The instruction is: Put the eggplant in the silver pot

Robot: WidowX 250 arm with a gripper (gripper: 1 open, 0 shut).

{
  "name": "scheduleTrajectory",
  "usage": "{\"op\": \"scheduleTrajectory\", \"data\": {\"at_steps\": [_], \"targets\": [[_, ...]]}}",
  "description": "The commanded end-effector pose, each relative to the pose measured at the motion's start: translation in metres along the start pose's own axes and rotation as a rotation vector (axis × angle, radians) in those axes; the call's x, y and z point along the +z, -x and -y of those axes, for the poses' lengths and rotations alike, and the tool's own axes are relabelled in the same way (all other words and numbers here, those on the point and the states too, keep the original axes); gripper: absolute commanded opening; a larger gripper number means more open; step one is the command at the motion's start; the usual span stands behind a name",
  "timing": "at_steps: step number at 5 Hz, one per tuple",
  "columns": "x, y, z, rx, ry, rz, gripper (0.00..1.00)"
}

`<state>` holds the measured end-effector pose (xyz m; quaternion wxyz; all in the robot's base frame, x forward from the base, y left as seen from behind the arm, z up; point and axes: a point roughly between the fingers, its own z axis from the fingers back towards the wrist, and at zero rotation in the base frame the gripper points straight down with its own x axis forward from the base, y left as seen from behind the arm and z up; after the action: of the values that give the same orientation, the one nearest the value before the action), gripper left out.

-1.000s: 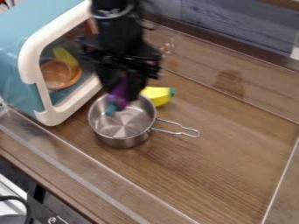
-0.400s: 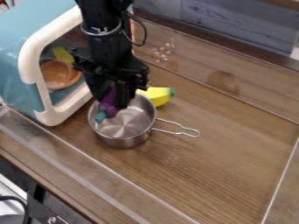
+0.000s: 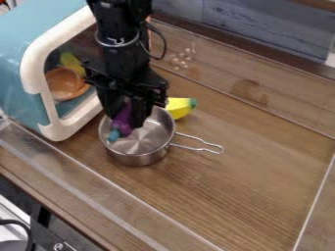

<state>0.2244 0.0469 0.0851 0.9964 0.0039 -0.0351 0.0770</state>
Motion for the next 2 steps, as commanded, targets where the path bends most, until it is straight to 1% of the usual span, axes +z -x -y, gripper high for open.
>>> {"op": "scheduleTrajectory", "data": {"at_steps": [1,2], "targets": [[0.0035,-0.0057,0.0019,-0.005,-0.006,0.023,0.0],[0.0011,-0.0064,0.003,-0.005,-0.006,0.015,0.0]]}}
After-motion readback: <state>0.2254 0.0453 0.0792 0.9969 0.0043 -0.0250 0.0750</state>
